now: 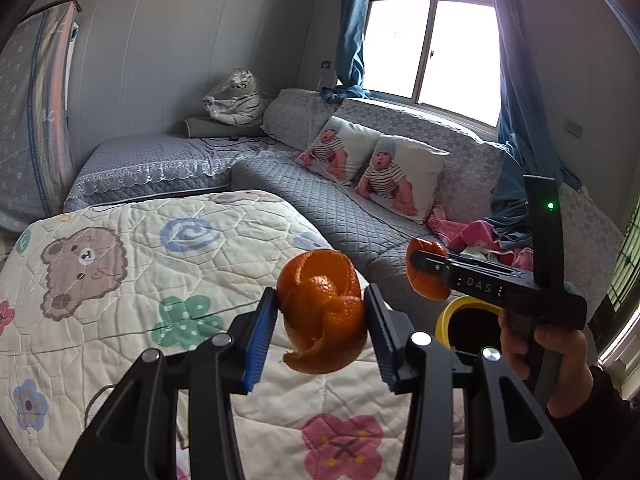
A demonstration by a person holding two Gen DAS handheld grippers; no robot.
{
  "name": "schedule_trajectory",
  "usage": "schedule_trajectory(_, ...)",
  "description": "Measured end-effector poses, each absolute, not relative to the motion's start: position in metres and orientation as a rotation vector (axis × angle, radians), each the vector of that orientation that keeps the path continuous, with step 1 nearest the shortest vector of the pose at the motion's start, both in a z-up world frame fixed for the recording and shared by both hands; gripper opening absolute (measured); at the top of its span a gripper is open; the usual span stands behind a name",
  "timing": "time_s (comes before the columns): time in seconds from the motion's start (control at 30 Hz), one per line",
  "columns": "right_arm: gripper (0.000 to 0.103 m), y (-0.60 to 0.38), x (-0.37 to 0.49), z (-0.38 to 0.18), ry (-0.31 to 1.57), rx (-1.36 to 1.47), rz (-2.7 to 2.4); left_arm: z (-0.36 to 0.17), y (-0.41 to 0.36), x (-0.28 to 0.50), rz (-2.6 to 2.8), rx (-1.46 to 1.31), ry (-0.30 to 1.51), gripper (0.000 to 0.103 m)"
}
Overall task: Collect trash
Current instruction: 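Carry both orange peels over the yellow-rimmed bin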
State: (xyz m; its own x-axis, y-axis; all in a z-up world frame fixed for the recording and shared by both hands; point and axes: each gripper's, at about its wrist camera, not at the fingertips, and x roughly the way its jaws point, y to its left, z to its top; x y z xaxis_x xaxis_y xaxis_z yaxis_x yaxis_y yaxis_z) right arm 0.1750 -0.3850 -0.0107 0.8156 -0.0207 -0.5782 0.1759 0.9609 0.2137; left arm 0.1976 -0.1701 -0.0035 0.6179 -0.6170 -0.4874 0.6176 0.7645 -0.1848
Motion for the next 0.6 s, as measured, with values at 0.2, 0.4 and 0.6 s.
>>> schedule_trajectory(0.2, 0.036, -0.432, 0.138, -0.014, 0.593, 0.297, -0.198, -0.001, -0.215, 0.186, -0.794, 0.044, 0.559, 0.042)
schedule_trajectory(0.4, 0.036, -0.473, 0.096, -0.028, 0.602, 0.323, -0.297, -0.004, -0.262, 0.176, -0.874, 0.081, 0.570, 0.042)
schedule_trajectory(0.6, 0.036, -0.511, 0.057, -0.044, 0.617, 0.362, -0.399, -0.012, -0.305, 0.169, -0.946, 0.114, 0.588, 0.042)
